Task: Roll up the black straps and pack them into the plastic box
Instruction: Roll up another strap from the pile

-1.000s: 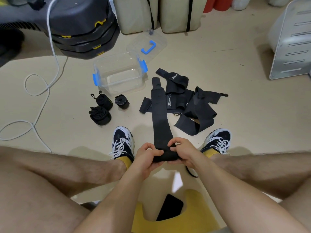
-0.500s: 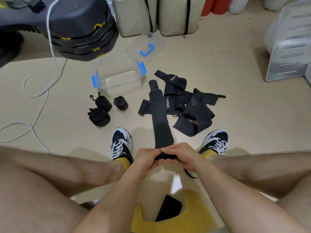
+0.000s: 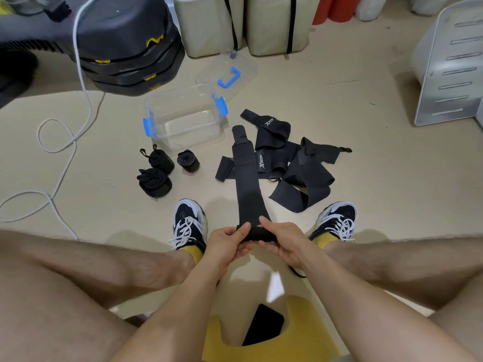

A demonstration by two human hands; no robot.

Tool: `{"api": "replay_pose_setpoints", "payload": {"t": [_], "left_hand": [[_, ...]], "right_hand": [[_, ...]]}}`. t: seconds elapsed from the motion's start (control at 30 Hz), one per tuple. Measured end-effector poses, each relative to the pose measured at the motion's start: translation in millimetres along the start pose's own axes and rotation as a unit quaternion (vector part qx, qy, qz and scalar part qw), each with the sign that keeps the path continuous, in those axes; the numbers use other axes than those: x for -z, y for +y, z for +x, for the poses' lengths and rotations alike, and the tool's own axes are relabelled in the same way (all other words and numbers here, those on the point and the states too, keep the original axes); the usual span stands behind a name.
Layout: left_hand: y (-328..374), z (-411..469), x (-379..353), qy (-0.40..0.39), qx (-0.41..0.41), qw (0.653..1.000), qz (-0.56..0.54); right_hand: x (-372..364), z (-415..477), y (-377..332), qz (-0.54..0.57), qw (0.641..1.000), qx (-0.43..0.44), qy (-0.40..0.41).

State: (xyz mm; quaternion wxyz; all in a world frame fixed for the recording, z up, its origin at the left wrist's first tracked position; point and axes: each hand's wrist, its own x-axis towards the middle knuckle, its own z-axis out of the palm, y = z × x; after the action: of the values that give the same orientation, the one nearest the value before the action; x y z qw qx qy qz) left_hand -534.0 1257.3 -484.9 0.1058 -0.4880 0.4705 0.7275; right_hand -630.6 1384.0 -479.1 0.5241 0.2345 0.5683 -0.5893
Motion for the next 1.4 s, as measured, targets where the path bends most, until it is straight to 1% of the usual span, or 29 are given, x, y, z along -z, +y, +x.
{"api": "replay_pose_setpoints", "payload": {"t": [0.1, 0.2, 0.27, 0.33, 0.43, 0.5, 0.57, 0.7, 0.9, 1.03, 1.2, 1.33, 1.4], "left_hand": [[-1, 2, 1, 0.027, 0.009, 0.999, 0.036], [2, 2, -2, 0.047, 0.015, 0.992, 0.112], [4, 1, -5, 0.054, 0.016, 0.99, 0.133], [4, 0, -5, 0.045, 0.034, 0.993, 0.107], [4, -2, -1, -0.022, 0.074, 0.997, 0.02], [3, -3, -3, -0.051, 0.065, 0.996, -0.042], [1, -1, -6, -0.044, 0.044, 0.996, -0.072], [-2, 4, -8, 0.007, 0.01, 0.999, -0.035], [-5, 6, -9, 0.038, -0.023, 0.999, -0.022], [-6, 6, -9, 0.022, -0.032, 0.999, -0.03], [-5, 3, -9, -0.019, -0.007, 0.999, -0.044], [-5, 5, -10, 0.01, -0.027, 0.999, 0.021], [-4, 5, -10, 0.003, -0.029, 0.999, 0.037]], "right_hand": [[2, -3, 2, -0.001, 0.999, -0.001, -0.046], [2, -3, 7, 0.003, 0.999, 0.012, -0.035], [1, 0, 10, 0.001, 0.999, 0.022, -0.024], [1, 1, 12, 0.0, 0.999, 0.028, -0.017], [3, 0, 11, -0.008, 0.999, 0.032, -0.014], [3, 0, 9, -0.024, 0.999, 0.034, -0.01], [0, 1, 9, -0.046, 0.998, 0.042, -0.003], [-7, 0, 13, -0.147, 0.986, 0.082, 0.014], [-9, -1, 14, -0.201, 0.976, 0.078, 0.022], [-10, -4, 16, -0.174, 0.983, 0.061, 0.025], [-10, -6, 15, -0.14, 0.989, 0.041, -0.006], [-7, -5, 15, -0.142, 0.988, 0.062, 0.003], [-5, -4, 14, -0.129, 0.99, 0.062, 0.015]]}}
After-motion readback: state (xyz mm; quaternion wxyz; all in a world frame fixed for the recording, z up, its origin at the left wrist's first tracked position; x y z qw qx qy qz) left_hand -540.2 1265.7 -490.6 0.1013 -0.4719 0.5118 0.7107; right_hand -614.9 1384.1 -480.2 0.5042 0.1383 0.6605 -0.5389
